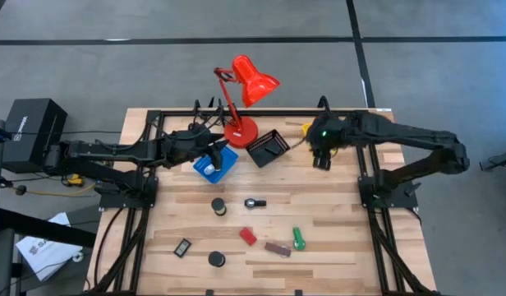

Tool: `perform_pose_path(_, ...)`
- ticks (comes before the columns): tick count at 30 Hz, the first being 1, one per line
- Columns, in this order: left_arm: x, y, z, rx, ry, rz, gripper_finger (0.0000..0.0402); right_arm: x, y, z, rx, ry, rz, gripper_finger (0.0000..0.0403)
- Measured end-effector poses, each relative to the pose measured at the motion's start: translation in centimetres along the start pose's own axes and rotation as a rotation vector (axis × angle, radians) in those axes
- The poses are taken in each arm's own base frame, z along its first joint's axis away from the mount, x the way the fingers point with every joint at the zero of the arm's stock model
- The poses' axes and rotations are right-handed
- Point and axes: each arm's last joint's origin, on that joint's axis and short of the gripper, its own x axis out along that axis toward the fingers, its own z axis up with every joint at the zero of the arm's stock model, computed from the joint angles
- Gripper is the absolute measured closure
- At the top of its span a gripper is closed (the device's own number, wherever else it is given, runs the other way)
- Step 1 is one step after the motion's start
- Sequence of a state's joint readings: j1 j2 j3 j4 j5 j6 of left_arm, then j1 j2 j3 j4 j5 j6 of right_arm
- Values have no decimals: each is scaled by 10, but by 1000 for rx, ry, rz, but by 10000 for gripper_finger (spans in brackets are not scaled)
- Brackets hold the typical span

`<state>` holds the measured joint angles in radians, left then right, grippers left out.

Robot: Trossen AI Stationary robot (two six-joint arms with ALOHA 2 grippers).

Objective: Pick & Place Office items
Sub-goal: Put the right green hourglass into the yellow bin

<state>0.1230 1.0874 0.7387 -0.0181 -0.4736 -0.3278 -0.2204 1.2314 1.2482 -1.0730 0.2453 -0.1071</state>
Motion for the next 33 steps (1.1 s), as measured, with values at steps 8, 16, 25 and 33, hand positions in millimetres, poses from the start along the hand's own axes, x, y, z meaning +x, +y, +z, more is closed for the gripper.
perform_pose_path(8, 0, 0, 0, 2, 1, 0, 271, 23, -40, -37, 215, -105, -139, 201)
perform_pose_path(16, 0, 0, 0, 2, 0, 0, 271, 66, -66, -70, 361, -173, -268, 184)
perform_pose_path(25, 0, 0, 0, 1, 0, 0, 271, 105, -79, -97, 556, -124, -273, 202)
perform_pose_path(33, 0, 0, 0, 1, -1, 0, 271, 127, -85, -98, 572, -94, -273, 193)
